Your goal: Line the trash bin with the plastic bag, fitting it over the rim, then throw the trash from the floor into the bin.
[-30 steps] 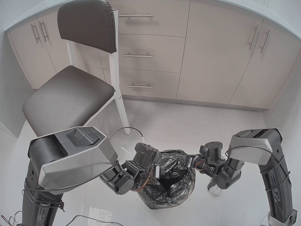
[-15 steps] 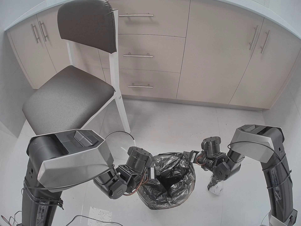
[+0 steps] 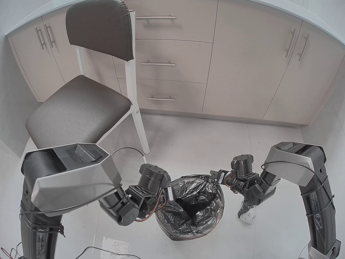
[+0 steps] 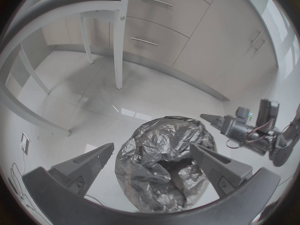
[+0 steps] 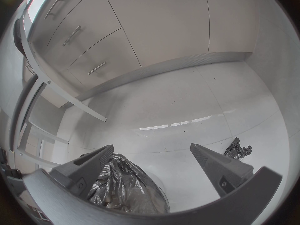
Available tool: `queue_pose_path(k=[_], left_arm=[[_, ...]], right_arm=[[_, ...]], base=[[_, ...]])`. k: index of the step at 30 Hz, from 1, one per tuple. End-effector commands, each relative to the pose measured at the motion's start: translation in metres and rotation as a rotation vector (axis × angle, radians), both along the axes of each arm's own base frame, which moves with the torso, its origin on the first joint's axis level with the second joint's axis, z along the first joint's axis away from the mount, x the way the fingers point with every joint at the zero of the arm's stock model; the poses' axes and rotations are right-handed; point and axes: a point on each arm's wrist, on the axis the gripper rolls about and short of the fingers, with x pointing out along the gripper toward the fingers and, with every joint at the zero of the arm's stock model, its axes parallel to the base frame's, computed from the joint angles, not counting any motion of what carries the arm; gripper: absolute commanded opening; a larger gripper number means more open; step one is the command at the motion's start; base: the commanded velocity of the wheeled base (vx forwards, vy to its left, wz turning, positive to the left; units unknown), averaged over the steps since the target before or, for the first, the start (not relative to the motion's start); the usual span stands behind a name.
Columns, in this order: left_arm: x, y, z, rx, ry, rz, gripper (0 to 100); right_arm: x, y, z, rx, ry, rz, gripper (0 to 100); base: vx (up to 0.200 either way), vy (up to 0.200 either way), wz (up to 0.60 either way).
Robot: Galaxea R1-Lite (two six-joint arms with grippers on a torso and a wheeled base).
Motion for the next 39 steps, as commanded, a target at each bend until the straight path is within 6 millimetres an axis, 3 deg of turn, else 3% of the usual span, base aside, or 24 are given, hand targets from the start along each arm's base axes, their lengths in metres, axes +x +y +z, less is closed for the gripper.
queue_pose_path(k=[1,3,6,9,13,16,20,24,26,29,30,31,33,34,35,39], left_arm=[[-0.033,0.033,0.044,-0.212,0.117,-0.049,100],[-0.044,0.048,0.039,-0.282,0.218,-0.094,100],[-0.045,0.066,0.023,-0.354,0.274,-0.145,100],[-0.039,0.066,0.015,-0.417,0.182,-0.2,100],[-0.045,0.068,0.003,-0.369,0.146,-0.25,100],[-0.047,0.069,0.0,-0.339,0.139,-0.276,100],[-0.048,0.069,0.0,-0.338,0.14,-0.278,100],[-0.048,0.069,0.0,-0.337,0.139,-0.28,100],[-0.048,0.069,0.0,-0.335,0.14,-0.281,100],[-0.048,0.069,0.0,-0.334,0.139,-0.282,100],[-0.047,0.069,-0.001,-0.332,0.139,-0.283,100],[-0.047,0.069,-0.001,-0.332,0.139,-0.283,100],[-0.048,0.069,-0.002,-0.33,0.14,-0.284,100],[-0.047,0.069,-0.002,-0.331,0.138,-0.284,100],[-0.047,0.068,-0.001,-0.331,0.139,-0.286,100],[-0.047,0.068,-0.001,-0.331,0.139,-0.286,100]], right_arm=[[0.001,-0.004,0.003,0.007,-0.018,-0.011,100],[0.004,-0.016,0.012,0.013,-0.026,-0.043,100],[0.003,-0.028,0.02,0.031,-0.022,-0.078,100],[0.002,-0.03,0.025,0.041,-0.012,-0.109,100],[0.004,-0.032,0.027,0.021,0.016,-0.12,100],[0.023,-0.037,0.04,-0.004,-0.001,-0.129,100],[0.069,-0.054,0.064,-0.043,0.026,-0.174,100],[0.111,-0.072,0.068,-0.09,0.017,-0.215,100],[0.129,-0.08,0.06,-0.125,0.018,-0.241,100],[0.134,-0.082,0.056,-0.135,0.021,-0.25,100],[0.134,-0.091,0.01,-0.188,0.178,-0.26,100],[0.132,-0.091,0.003,-0.196,0.206,-0.257,100],[0.118,-0.097,-0.044,-0.238,0.37,-0.251,100],[0.118,-0.097,-0.046,-0.24,0.378,-0.251,100],[0.105,-0.101,-0.077,-0.275,0.504,-0.238,100],[0.072,-0.105,-0.131,-0.346,0.762,-0.196,100]], base=[[0.0,0.0,0.0],[0.0,0.0,0.0],[0.0,0.0,0.0],[0.0,0.0,0.0],[0.0,0.0,0.0],[0.0,0.0,0.0],[0.0,0.0,0.0],[0.0,0.0,0.0],[0.0,0.0,0.0],[0.0,0.0,0.0],[0.0,0.0,0.0],[0.0,0.0,0.0],[0.0,0.0,0.0],[0.0,0.0,0.0],[0.0,0.0,0.0],[0.0,0.0,0.0]])
